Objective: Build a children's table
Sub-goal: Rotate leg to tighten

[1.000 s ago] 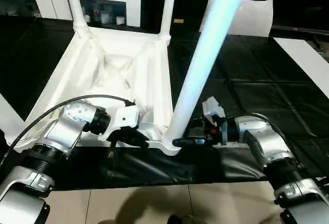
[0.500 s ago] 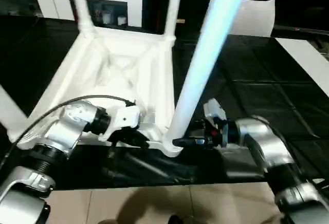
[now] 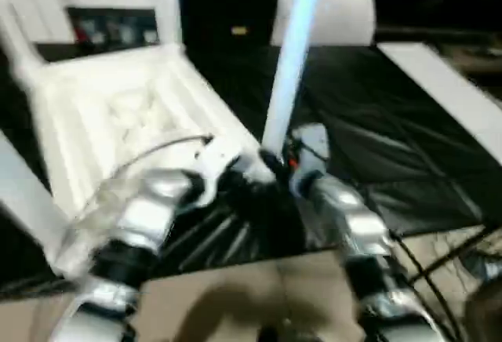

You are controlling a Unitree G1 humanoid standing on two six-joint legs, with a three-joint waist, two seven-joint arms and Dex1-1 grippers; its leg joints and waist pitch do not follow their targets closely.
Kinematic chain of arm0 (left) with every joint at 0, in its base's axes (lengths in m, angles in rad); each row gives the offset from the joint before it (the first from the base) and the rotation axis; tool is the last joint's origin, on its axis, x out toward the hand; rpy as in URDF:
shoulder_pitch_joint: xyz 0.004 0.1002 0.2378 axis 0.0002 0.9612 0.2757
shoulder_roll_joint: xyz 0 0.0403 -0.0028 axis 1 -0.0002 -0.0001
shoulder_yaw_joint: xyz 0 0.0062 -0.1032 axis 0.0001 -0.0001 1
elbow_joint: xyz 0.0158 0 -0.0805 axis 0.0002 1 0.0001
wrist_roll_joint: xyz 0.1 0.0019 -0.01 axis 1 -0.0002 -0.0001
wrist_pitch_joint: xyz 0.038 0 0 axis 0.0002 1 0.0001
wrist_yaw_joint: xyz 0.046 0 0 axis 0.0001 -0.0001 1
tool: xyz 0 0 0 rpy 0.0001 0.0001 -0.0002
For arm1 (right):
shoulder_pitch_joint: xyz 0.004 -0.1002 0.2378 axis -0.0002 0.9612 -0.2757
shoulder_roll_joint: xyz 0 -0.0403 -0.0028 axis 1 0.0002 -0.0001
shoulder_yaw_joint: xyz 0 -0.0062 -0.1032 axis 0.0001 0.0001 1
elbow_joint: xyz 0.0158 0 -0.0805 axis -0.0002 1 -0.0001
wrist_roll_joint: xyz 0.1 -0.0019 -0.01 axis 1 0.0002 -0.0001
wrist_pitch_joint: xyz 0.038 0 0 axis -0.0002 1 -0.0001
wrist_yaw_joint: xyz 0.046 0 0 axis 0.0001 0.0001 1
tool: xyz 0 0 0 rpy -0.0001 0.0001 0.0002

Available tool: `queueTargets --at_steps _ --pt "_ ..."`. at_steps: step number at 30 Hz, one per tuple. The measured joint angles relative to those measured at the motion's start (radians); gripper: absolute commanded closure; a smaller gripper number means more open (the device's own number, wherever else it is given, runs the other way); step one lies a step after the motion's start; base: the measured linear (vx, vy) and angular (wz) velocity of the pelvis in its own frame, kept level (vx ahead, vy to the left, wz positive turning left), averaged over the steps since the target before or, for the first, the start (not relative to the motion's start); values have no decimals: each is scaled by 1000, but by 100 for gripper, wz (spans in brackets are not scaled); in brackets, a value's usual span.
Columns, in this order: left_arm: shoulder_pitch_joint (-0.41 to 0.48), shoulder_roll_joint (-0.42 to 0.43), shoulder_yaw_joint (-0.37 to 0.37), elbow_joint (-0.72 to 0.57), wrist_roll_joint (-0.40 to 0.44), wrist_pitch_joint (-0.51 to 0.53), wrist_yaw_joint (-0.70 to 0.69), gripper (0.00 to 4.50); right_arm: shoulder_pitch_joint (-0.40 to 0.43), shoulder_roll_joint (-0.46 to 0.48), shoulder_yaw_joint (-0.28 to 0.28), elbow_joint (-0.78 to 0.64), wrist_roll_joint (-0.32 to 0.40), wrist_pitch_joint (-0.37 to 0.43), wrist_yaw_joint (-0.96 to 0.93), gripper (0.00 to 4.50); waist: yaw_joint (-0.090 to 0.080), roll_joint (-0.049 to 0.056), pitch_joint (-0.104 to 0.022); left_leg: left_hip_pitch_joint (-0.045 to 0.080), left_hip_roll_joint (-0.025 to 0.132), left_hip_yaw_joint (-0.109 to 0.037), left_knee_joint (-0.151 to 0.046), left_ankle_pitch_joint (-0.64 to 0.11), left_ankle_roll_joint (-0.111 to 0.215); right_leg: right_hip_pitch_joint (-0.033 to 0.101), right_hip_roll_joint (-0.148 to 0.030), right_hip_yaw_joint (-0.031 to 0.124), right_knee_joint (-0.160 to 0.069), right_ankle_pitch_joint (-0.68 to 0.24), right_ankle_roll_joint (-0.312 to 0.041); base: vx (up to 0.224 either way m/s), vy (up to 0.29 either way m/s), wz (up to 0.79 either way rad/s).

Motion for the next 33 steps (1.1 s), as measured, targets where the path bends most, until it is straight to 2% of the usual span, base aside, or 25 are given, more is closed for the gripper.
queueTargets --at_steps 1,3,4,5,8,11,14,16,20,22,25,28,33 --pt "1 -11 -3 -9 2 15 14 450 0 5 -2 -2 -6 0 -14 257 2 -4 -2 -1 -1 -2 -16 3 -4 1 3 2 -16 1 -1 0 0 0" --pt "0 -10 -14 -11 6 17 20 450 8 6 -1 -10 -24 0 -15 257 0 -14 -3 4 -2 16 -27 14 -5 1 3 19 -17 8 -13 0 0 0" --pt "1 -9 -18 -13 6 17 20 450 14 6 0 -17 -29 -2 -14 201 0 -15 -2 6 -2 23 -27 16 -6 1 3 29 -15 9 -13 0 0 0" --pt "2 -8 -22 -16 6 17 20 450 21 6 0 -23 -29 -6 -13 187 0 -15 -2 6 -3 26 -27 16 -6 0 3 34 -15 9 -13 0 0 0" --pt "7 23 -43 -36 7 10 -7 450 47 1 14 -42 -29 -23 14 166 -5 -19 -4 6 -3 30 -27 17 -4 -1 3 39 -15 9 -14 0 0 0" --pt "15 63 -52 -48 -1 -28 -63 450 91 -54 43 -70 -19 -37 89 142 -5 -24 -4 5 -3 32 -27 27 -3 -2 3 41 -15 31 -23 0 0 0" --pt "17 92 -59 -55 -9 -52 -93 450 127 -90 46 -88 -10 -51 157 119 -3 -26 -6 6 -2 44 -29 27 -3 -4 4 53 -13 58 -19 0 0 0" --pt "17 121 -66 -55 -25 -81 -128 450 150 -137 56 -118 12 -59 233 98 2 -28 -7 6 -1 53 -39 27 -3 -10 4 59 -12 68 -16 0 0 0" --pt "16 188 -71 -40 -42 -162 -207 450 171 -200 65 -140 45 -70 349 65 7 -29 -9 1 4 56 -44 35 10 -19 12 60 -8 76 -18 0 0 0" --pt "16 222 -72 -33 -50 -198 -260 450 180 -252 65 -148 61 -77 415 58 12 -29 -9 1 11 55 -44 43 7 -19 19 60 -7 76 -25 0 0 0" --pt "13 262 -76 -8 -65 -261 -328 450 183 -318 62 -149 81 -91 507 23 17 -30 -10 0 14 59 -44 42 7 -21 19 61 -7 75 -26 0 0 0" --pt "-2 295 -91 29 -70 -334 -393 450 182 -363 65 -158 103 -95 605 8 25 -32 -11 0 14 60 -43 42 7 -21 19 62 -7 75 -26 0 0 0" --pt "-32 340 -109 97 -91 -422 -520 450 155 -442 96 -164 142 -101 773 8 35 -36 -12 0 14 60 -40 42 7 -21 18 63 -6 76 -27 0 0 0"
